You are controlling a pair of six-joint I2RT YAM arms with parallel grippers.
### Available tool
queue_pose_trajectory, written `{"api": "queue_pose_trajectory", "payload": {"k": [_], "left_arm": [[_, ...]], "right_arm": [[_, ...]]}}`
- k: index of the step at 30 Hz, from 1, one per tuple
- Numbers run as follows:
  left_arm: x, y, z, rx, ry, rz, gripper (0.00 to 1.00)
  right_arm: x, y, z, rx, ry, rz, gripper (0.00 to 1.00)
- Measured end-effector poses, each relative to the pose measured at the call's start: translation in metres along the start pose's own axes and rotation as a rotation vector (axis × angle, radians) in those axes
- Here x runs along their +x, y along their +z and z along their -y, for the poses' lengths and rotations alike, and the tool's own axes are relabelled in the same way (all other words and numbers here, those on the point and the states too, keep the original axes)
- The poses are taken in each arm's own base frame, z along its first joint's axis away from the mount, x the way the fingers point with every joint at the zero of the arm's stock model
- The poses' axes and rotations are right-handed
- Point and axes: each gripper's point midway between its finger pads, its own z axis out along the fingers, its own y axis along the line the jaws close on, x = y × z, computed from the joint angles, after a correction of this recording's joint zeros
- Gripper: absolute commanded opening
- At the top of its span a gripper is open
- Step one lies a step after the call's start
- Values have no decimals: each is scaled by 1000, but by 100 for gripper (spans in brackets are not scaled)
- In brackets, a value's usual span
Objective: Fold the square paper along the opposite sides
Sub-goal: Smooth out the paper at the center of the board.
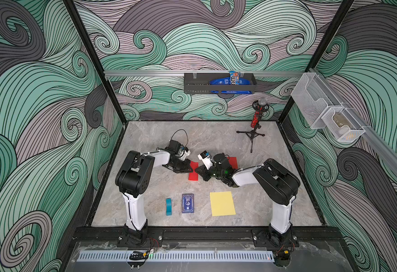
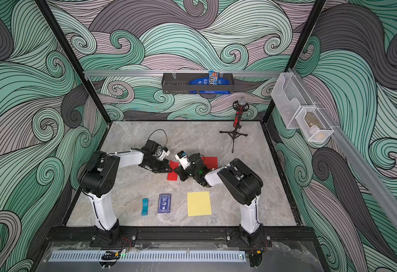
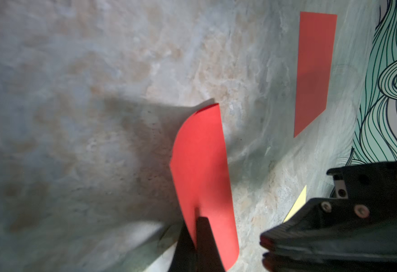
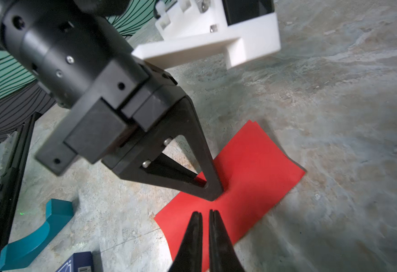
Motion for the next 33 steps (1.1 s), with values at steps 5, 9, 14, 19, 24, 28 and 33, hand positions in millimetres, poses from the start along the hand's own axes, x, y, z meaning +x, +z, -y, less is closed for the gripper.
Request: {"api": "queue_pose_trajectory", "payload": {"k": [5, 9, 14, 19, 24, 28, 33], "left_arm": [[0, 0, 0, -3, -2, 2, 0], [0, 0, -1, -4, -5, 3, 0], [0, 0, -1, -6, -7, 3, 0], [0, 0, -1, -7, -8, 3, 0], [-1, -1, -2, -18, -7, 9, 0], [-1, -2, -3, -27, -2, 15, 0], [-1, -2, -3, -28, -2, 15, 0]], "right_arm": [[28, 11, 10, 4, -15, -64, 12], [31, 8, 7, 4, -47, -62, 13], [41, -5, 2, 19, -84, -86, 16], [50, -13, -6, 24, -114, -105, 17], [56, -19, -13, 25, -130, -127, 14], [57, -28, -17, 13, -116, -136, 10], [25, -19, -20, -15, -119, -76, 9]]}}
